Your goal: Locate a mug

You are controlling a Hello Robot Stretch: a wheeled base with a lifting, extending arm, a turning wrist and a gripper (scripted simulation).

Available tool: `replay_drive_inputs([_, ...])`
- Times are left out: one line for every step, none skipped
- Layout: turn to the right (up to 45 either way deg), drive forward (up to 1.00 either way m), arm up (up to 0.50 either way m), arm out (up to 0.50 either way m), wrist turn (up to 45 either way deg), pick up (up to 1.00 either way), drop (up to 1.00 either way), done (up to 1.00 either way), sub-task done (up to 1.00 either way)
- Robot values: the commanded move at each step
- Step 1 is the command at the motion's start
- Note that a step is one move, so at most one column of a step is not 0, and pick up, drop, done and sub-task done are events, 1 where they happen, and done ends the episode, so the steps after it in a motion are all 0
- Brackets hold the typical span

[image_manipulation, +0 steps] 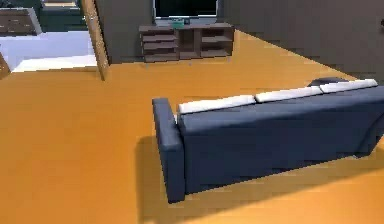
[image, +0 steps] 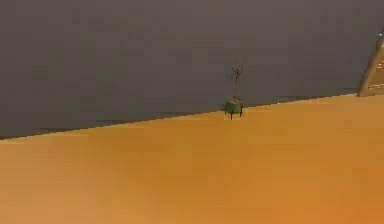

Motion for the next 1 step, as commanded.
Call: replay_drive_inputs([36.0,0.0,0.0,0.0,0.0,0.0,0.0,0.0,0.0])
